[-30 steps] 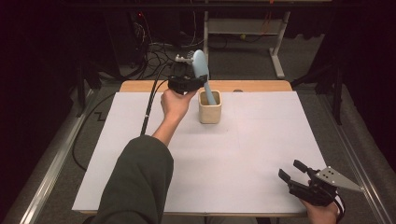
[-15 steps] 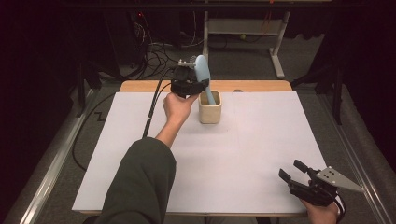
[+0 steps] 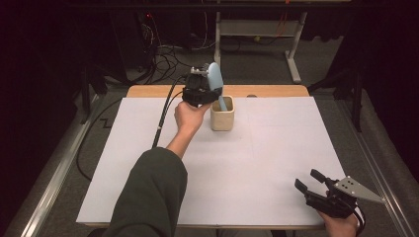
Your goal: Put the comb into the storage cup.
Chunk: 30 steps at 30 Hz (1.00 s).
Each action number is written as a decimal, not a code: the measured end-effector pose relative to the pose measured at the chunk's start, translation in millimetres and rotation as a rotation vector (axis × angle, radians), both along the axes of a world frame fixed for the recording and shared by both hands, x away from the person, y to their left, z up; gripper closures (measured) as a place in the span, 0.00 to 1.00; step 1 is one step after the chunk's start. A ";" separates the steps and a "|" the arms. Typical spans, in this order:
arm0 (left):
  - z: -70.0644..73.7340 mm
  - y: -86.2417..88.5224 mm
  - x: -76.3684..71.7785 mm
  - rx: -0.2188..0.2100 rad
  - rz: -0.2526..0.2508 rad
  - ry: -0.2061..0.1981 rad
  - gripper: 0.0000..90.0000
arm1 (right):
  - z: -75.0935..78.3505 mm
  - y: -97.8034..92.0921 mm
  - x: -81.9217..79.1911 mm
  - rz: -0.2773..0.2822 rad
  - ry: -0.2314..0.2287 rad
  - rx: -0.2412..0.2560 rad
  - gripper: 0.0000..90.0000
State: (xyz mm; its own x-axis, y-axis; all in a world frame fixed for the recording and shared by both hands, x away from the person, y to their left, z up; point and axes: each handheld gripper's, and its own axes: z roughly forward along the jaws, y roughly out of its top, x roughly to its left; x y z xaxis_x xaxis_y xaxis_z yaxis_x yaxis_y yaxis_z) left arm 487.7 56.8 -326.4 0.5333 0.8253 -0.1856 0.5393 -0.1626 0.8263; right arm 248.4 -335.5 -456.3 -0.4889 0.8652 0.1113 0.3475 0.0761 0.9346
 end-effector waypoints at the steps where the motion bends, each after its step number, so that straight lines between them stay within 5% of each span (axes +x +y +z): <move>1: -1.1 -0.4 0.1 -0.002 0.001 0.002 0.59 | 0.0 -0.1 -0.1 0.000 0.000 0.000 0.33; 30: -15.8 -5.3 2.5 0.011 0.006 0.032 0.58 | 0.0 0.4 0.2 0.008 0.005 0.003 0.32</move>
State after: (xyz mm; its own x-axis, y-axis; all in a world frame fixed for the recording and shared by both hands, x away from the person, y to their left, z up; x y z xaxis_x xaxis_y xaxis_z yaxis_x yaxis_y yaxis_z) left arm 490.1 51.5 -342.2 0.5220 0.8306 -0.1940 0.5667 -0.1678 0.8066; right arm 248.7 -335.1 -456.4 -0.4955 0.8608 0.1162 0.3512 0.0762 0.9332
